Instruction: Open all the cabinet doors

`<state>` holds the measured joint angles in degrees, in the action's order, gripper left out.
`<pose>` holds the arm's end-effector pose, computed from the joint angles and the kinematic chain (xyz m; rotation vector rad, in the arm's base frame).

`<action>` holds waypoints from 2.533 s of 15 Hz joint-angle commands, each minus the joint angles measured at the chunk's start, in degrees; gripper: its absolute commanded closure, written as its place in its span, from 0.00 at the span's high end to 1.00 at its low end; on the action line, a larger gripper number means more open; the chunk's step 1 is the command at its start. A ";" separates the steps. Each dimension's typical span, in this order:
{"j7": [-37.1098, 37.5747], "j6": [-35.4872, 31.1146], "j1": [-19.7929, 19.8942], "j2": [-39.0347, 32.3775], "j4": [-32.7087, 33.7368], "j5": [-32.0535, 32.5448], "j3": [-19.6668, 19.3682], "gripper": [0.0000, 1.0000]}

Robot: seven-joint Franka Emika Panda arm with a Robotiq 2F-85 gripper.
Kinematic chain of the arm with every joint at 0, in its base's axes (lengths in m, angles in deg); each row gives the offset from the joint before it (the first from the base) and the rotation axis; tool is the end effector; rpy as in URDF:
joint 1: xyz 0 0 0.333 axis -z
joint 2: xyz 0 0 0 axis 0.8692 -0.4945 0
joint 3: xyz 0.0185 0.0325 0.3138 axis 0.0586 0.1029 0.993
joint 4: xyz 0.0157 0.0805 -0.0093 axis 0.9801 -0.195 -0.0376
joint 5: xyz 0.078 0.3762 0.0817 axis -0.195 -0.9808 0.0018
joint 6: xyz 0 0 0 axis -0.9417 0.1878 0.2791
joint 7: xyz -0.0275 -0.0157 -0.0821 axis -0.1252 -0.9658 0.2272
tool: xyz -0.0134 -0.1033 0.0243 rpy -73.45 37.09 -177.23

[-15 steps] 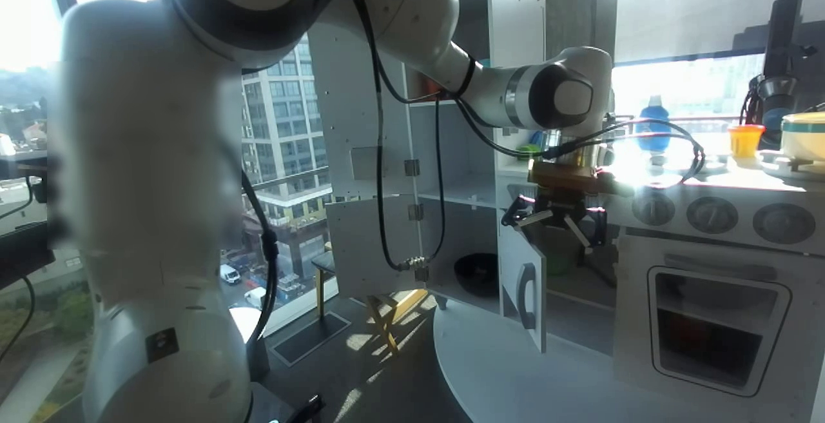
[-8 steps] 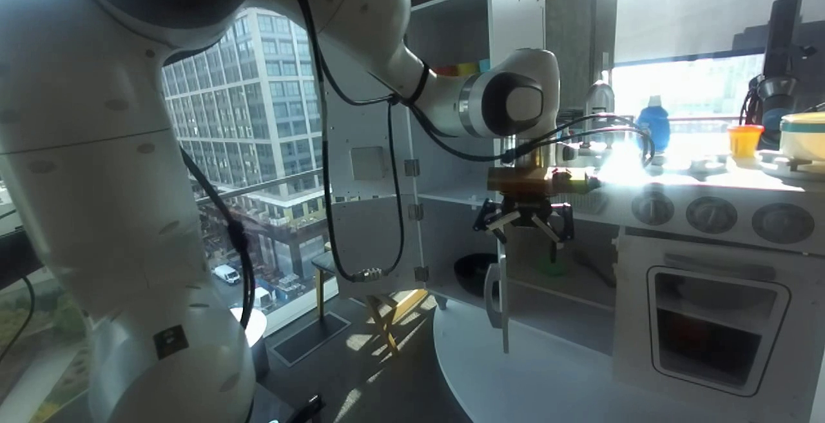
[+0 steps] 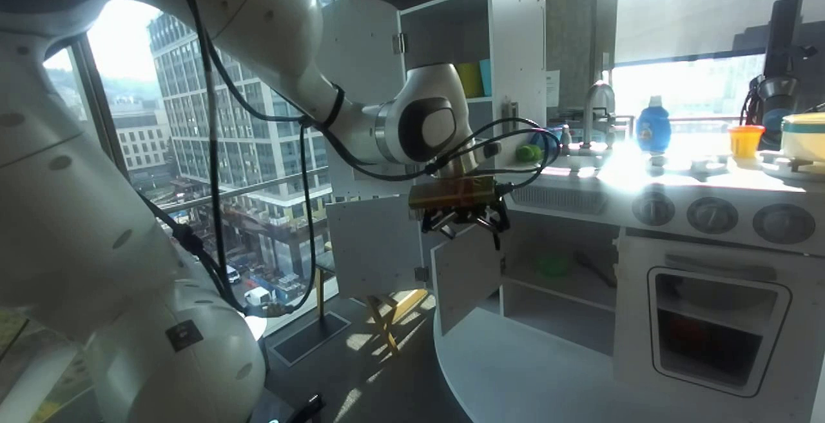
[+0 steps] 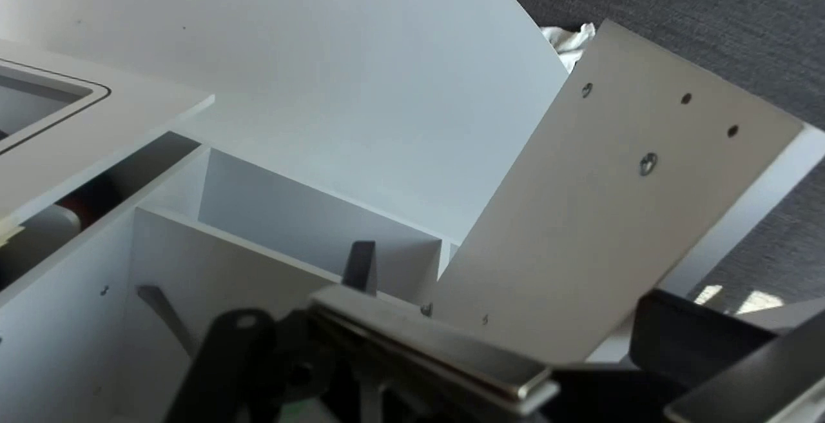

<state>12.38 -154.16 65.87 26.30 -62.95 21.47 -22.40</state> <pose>0.4330 -0.0717 0.4087 2.9538 0.4824 0.3107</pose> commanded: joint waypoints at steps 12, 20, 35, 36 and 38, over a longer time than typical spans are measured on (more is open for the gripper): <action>10.66 -4.16 -3.99 12.88 -2.68 -11.30 -4.52 1.00; 27.32 1.72 9.35 -0.38 12.46 -4.04 -4.24 1.00; 59.58 13.66 10.71 -27.40 38.69 -5.15 -8.68 1.00; 60.78 14.90 10.58 -28.50 39.89 -5.27 -9.08 1.00; 61.87 17.12 10.50 -30.16 41.62 -6.00 -9.80 1.00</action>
<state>70.73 -139.21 77.58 0.49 -27.73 17.27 -30.55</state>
